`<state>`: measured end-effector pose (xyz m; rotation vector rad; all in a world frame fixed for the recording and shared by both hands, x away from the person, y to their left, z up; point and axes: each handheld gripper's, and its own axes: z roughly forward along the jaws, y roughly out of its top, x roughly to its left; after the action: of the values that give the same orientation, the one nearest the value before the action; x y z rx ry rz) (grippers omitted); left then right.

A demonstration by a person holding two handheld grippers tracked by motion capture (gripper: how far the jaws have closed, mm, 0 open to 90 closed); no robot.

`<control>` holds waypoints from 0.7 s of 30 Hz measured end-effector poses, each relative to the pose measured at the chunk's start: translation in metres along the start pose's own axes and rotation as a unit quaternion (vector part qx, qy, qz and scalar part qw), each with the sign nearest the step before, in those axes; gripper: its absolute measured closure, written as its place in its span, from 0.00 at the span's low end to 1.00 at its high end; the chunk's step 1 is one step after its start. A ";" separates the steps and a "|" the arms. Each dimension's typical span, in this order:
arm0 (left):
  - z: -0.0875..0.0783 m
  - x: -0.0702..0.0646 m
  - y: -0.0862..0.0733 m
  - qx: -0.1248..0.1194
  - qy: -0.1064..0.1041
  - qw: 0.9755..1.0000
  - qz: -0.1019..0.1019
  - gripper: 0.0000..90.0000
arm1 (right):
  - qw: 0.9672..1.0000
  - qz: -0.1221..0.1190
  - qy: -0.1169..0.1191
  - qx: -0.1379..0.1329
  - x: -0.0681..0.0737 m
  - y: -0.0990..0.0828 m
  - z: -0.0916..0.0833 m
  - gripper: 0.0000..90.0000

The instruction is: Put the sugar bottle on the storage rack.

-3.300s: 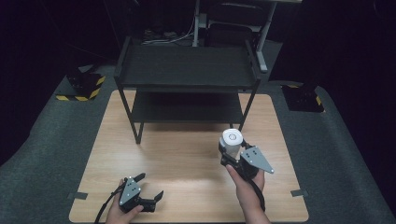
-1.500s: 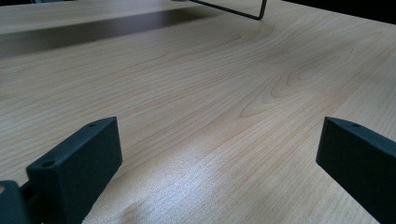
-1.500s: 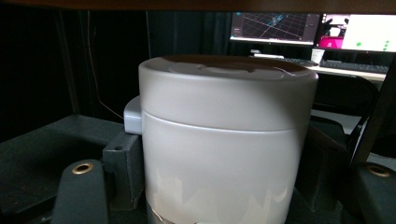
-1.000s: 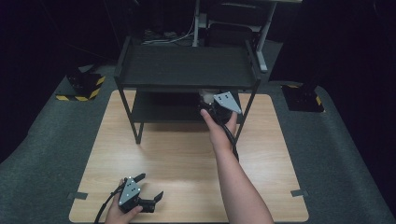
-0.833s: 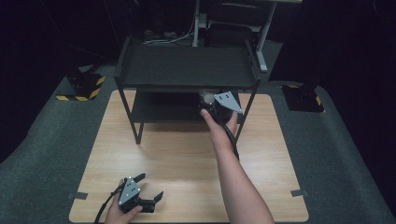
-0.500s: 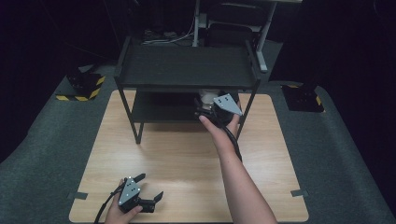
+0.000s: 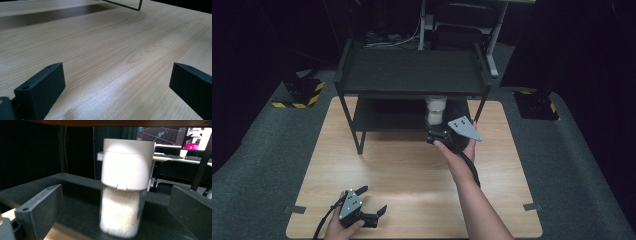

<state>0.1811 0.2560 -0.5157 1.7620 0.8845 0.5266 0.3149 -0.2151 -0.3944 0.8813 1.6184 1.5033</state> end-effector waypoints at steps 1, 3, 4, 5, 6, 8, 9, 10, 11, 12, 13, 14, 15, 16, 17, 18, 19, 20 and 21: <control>0.000 0.000 0.000 0.000 0.000 1.000 0.000 0.01 | 1.000 -0.001 0.004 -0.002 -0.001 -0.002 -0.006 0.00; 0.000 0.000 0.000 -0.001 0.000 1.000 0.001 0.01 | 1.000 -0.003 0.012 -0.006 -0.002 -0.008 -0.019 0.00; 0.000 0.000 0.000 -0.001 0.000 1.000 0.001 0.01 | 1.000 -0.003 0.015 -0.008 -0.003 -0.011 -0.024 0.00; 0.000 0.000 0.000 0.000 0.000 1.000 0.000 0.01 | 1.000 -0.005 0.017 -0.009 -0.004 -0.013 -0.029 0.00; 0.000 0.000 0.000 0.000 0.000 1.000 0.002 0.01 | 1.000 -0.004 0.020 -0.009 -0.004 -0.016 -0.033 0.00; 0.000 -0.001 0.000 -0.001 0.001 1.000 0.002 0.01 | 1.000 -0.008 0.020 -0.008 -0.004 -0.019 -0.038 0.00; 0.000 -0.001 0.000 -0.001 0.001 1.000 0.002 0.01 | 1.000 -0.007 0.024 -0.007 -0.005 -0.025 -0.046 0.00; 0.000 -0.001 0.000 -0.001 0.001 1.000 0.002 0.01 | 1.000 -0.007 0.024 -0.007 -0.005 -0.025 -0.046 0.00; 0.000 -0.001 0.000 -0.001 0.001 1.000 0.003 0.01 | 1.000 -0.006 0.025 -0.005 -0.006 -0.029 -0.050 0.00; 0.000 -0.001 -0.001 -0.002 0.001 1.000 0.003 0.01 | 1.000 -0.006 0.026 -0.003 -0.006 -0.032 -0.054 0.00; 0.000 -0.001 -0.001 -0.002 0.002 1.000 0.004 0.01 | 1.000 -0.005 0.029 0.000 -0.008 -0.035 -0.058 0.00; 0.000 -0.001 -0.001 -0.002 0.002 1.000 0.004 0.01 | 0.999 -0.007 0.034 0.006 -0.009 -0.042 -0.065 0.00; 0.000 -0.001 -0.001 -0.003 0.002 1.000 0.004 0.01 | 0.999 -0.009 0.034 0.009 -0.010 -0.045 -0.069 0.00; 0.000 -0.001 -0.001 -0.003 0.002 1.000 0.004 0.01 | 0.999 -0.009 0.034 0.009 -0.010 -0.045 -0.069 0.00; 0.000 -0.001 -0.001 -0.003 0.002 1.000 0.004 0.01 | 0.999 -0.008 0.035 0.011 -0.011 -0.049 -0.073 0.00; 0.000 -0.001 -0.001 -0.003 0.002 1.000 0.004 0.01 | 0.999 -0.006 0.036 0.012 -0.012 -0.053 -0.077 0.00; 0.000 -0.001 -0.001 -0.003 0.002 1.000 0.004 0.01 | 0.999 -0.004 0.037 0.014 -0.013 -0.057 -0.081 0.00; 0.000 -0.001 -0.001 -0.003 0.002 1.000 0.004 0.01 | 0.999 -0.003 0.038 0.016 -0.014 -0.064 -0.089 0.00; 0.000 -0.001 -0.001 -0.003 0.002 1.000 0.004 0.01 | 0.999 -0.004 0.037 0.019 -0.014 -0.067 -0.092 0.00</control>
<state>0.1798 0.2553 -0.5165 1.7604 0.8783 0.5369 0.2419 -0.2772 -0.4567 0.8477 1.7067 1.5214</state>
